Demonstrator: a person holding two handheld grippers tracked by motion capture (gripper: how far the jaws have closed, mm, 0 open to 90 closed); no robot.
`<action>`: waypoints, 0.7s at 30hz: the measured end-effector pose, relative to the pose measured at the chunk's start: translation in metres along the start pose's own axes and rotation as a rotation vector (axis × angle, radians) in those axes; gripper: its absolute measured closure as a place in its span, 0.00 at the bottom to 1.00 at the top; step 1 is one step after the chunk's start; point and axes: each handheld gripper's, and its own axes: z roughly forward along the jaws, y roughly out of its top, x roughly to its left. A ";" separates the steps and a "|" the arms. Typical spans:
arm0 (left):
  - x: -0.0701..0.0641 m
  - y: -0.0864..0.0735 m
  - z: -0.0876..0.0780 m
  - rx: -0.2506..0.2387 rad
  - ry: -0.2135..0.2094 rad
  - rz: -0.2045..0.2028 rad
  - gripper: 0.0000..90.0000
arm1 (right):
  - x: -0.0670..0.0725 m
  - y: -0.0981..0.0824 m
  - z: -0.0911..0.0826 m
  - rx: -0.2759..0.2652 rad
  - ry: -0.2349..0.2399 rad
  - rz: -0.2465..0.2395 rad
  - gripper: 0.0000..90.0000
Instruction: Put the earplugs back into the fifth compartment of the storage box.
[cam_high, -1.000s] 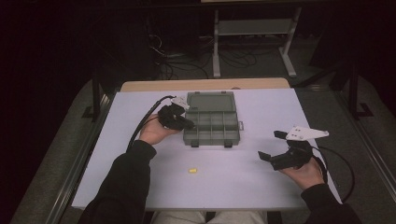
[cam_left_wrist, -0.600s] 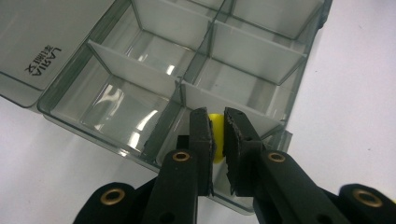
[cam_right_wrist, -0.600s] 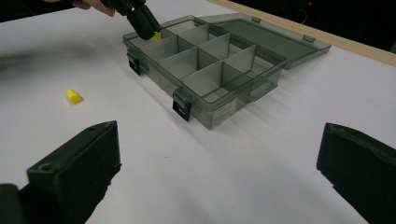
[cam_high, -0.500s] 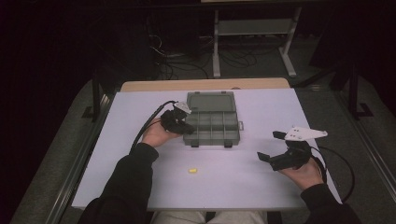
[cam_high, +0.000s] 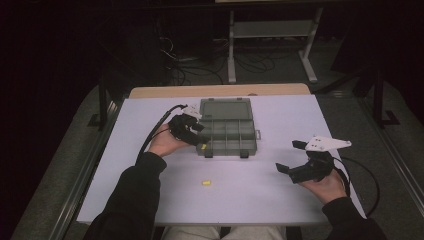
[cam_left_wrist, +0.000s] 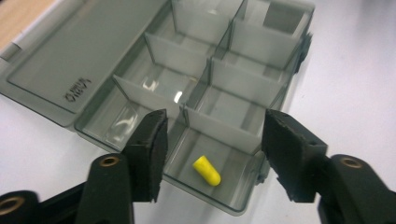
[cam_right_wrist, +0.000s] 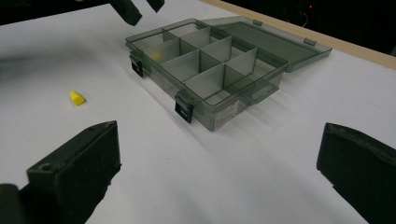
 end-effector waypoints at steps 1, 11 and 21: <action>0.000 0.000 0.000 0.000 0.000 0.000 0.43 | 0.000 0.000 0.000 -0.001 0.000 0.001 0.00; -0.011 0.004 -0.018 -0.054 0.018 0.014 0.17 | 0.000 0.000 0.000 0.005 -0.001 -0.001 0.00; -0.030 0.013 -0.034 -0.116 -0.012 0.015 0.00 | 0.000 0.000 0.000 0.003 -0.002 0.004 0.00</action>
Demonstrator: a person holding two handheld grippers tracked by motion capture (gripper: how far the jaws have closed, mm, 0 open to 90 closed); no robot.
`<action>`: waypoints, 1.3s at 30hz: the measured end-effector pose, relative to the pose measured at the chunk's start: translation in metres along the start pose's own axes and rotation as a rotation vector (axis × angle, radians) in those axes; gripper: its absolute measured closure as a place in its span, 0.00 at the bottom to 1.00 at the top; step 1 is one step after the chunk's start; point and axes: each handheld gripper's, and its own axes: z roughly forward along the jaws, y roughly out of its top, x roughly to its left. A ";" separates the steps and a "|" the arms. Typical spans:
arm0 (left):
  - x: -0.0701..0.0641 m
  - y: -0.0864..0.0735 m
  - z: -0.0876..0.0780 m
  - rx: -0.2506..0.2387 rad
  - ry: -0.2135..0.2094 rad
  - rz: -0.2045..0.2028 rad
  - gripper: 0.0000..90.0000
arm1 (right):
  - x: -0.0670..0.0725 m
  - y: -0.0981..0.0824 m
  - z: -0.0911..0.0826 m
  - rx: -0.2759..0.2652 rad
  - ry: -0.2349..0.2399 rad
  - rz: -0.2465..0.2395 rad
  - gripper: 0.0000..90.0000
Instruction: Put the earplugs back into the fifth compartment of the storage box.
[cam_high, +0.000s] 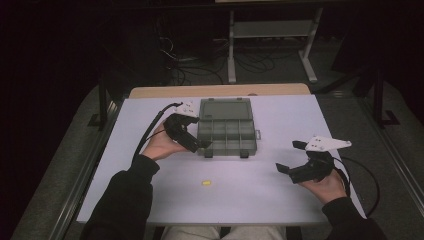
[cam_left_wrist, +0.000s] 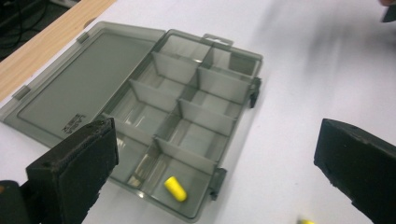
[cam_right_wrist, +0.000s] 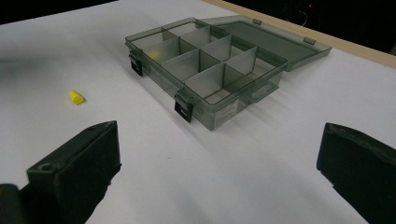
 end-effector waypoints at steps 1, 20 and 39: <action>-0.002 0.001 -0.001 0.000 0.001 0.006 0.00 | 0.000 0.000 0.000 -0.001 0.000 0.000 0.00; -0.042 -0.002 -0.005 -0.029 -0.025 0.076 0.00 | 0.000 0.000 -0.002 -0.006 0.000 0.000 0.00; -0.057 -0.040 0.010 -0.004 -0.043 0.041 0.00 | 0.000 0.000 -0.001 -0.004 0.000 -0.004 0.00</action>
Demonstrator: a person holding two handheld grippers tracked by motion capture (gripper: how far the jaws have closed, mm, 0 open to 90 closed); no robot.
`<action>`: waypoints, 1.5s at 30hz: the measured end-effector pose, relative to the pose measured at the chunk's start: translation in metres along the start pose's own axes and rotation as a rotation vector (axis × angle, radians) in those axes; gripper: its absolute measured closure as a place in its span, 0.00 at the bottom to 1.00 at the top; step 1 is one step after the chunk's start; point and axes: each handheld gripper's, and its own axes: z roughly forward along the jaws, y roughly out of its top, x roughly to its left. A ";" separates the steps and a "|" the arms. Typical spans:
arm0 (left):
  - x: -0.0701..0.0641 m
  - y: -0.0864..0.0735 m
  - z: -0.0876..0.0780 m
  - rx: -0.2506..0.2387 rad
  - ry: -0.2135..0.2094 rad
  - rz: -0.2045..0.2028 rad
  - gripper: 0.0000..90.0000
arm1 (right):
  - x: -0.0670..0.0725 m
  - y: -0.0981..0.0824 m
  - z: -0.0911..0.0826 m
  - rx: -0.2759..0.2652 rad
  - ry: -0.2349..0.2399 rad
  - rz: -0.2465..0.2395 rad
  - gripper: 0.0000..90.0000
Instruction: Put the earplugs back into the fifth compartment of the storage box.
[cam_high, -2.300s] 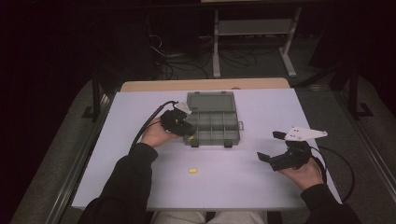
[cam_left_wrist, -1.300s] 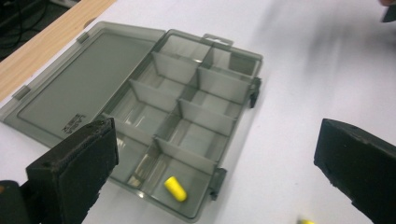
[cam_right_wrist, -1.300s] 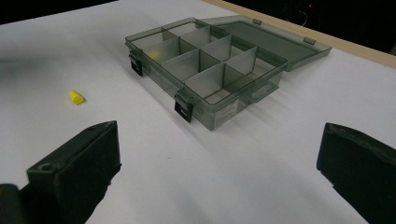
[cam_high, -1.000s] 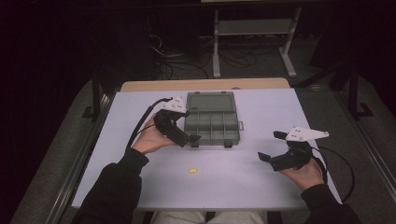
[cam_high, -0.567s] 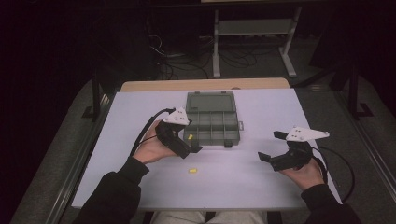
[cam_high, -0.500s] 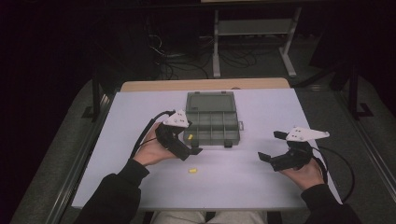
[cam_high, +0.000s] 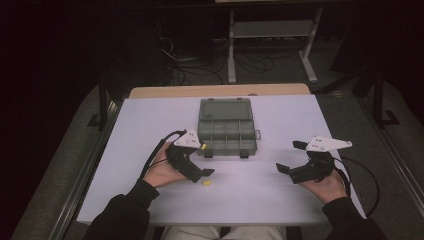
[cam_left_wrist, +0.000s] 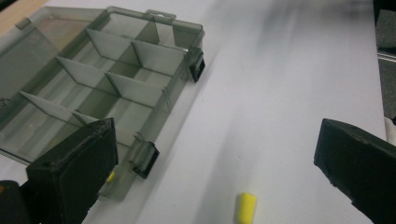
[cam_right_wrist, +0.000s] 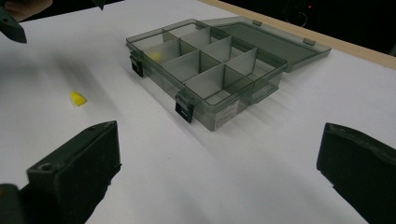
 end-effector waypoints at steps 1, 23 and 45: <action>-0.001 -0.002 0.001 0.006 -0.004 -0.003 0.00 | 0.000 0.000 0.000 0.000 0.001 0.000 0.00; -0.008 -0.023 0.018 0.081 -0.046 -0.010 0.00 | 0.001 0.000 0.000 0.004 0.002 -0.001 0.00; -0.008 -0.037 0.034 0.186 -0.125 0.007 0.23 | 0.002 0.000 0.002 0.009 0.003 -0.004 0.00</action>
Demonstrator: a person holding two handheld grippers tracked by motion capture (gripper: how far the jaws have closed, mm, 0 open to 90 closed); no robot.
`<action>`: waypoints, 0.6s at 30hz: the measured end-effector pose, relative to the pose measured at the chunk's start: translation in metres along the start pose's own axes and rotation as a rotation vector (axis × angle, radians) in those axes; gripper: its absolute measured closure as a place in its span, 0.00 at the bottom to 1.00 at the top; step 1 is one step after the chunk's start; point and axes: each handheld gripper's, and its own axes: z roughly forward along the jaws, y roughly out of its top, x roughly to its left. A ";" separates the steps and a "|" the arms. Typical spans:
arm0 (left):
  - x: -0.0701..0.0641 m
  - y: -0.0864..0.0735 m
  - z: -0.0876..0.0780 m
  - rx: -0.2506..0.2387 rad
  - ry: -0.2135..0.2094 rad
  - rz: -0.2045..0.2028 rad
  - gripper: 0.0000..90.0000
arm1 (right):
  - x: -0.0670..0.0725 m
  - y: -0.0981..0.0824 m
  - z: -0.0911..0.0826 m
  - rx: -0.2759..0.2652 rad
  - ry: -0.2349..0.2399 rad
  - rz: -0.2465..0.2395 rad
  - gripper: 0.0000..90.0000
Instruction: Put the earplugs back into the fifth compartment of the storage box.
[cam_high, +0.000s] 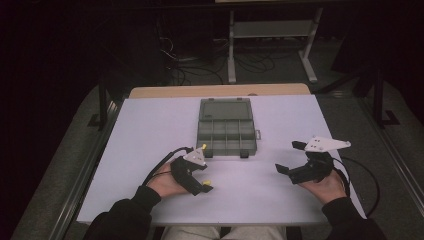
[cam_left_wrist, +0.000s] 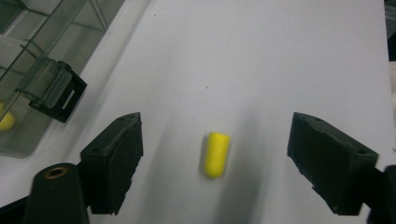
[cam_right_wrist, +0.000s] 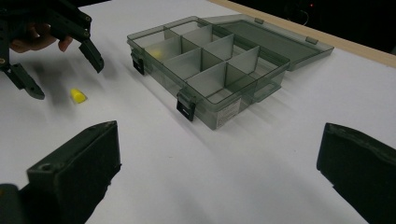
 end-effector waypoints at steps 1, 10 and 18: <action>0.000 0.000 0.000 0.004 -0.001 0.002 0.26 | 0.000 0.000 0.000 0.000 0.000 0.000 0.00; 0.000 -0.001 0.004 0.035 -0.016 0.020 0.48 | 0.000 0.000 0.000 -0.002 0.005 0.000 0.00; 0.000 -0.001 0.006 0.063 -0.011 0.044 0.75 | 0.000 0.000 0.000 -0.003 0.008 0.002 0.00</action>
